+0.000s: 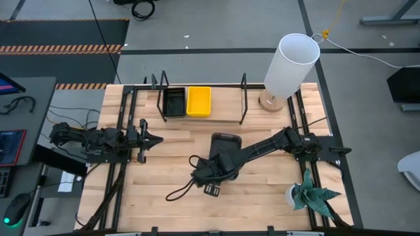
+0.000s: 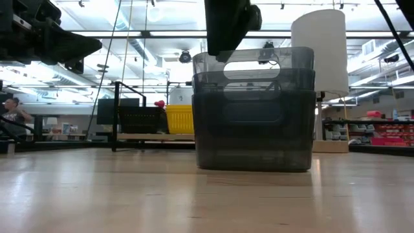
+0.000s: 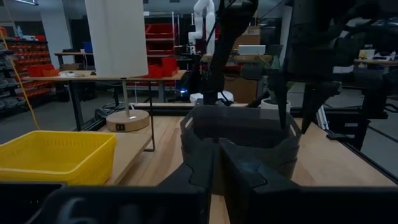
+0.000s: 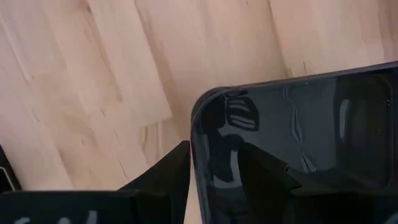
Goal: Stack baskets on shelf by color
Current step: Put the stacked gray transparent bin on the shelf
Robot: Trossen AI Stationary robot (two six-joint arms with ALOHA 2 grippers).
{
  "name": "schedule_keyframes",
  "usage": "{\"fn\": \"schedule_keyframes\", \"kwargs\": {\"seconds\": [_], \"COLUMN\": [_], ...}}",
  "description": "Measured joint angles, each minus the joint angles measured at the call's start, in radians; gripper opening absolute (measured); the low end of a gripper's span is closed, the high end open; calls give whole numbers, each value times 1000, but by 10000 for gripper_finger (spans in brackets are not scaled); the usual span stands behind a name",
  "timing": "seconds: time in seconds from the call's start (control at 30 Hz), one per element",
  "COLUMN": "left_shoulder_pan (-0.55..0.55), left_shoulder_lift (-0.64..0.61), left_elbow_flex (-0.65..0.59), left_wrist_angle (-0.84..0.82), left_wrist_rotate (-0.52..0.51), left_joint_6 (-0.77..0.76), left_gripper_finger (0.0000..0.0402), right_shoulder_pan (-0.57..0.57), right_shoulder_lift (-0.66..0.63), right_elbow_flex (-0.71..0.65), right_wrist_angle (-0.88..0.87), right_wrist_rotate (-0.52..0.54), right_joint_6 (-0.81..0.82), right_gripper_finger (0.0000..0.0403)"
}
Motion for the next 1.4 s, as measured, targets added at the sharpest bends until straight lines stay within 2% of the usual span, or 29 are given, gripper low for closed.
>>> {"fn": "schedule_keyframes", "kwargs": {"seconds": [0.23, 0.47, 0.73, 0.87, 1.07, 1.4], "left_shoulder_pan": [0, 0, 0, 0, 0, 0], "left_shoulder_lift": [0, -1, 1, 1, 1, 1], "left_elbow_flex": [0, 0, 0, 0, 0, 0], "left_wrist_angle": [0, -1, -1, -1, -1, -1], "left_wrist_rotate": [0, 1, 0, 0, 0, 0], "left_joint_6": [0, 0, 0, 0, 0, 0], "left_gripper_finger": [39, 28, 38, 40, 32, 35], "right_shoulder_pan": [15, 19, 10, 6, -3, -32], "right_shoulder_lift": [10, 27, 28, 27, 27, 27], "right_elbow_flex": [-3, -130, -210, -208, -208, -170], "right_wrist_angle": [2, 96, 68, 63, 26, -56], "right_wrist_rotate": [0, -21, -29, -22, -18, -16], "right_joint_6": [-18, -12, -7, -39, -123, -170], "right_gripper_finger": [139, 139, 135, 109, 20, 16]}}
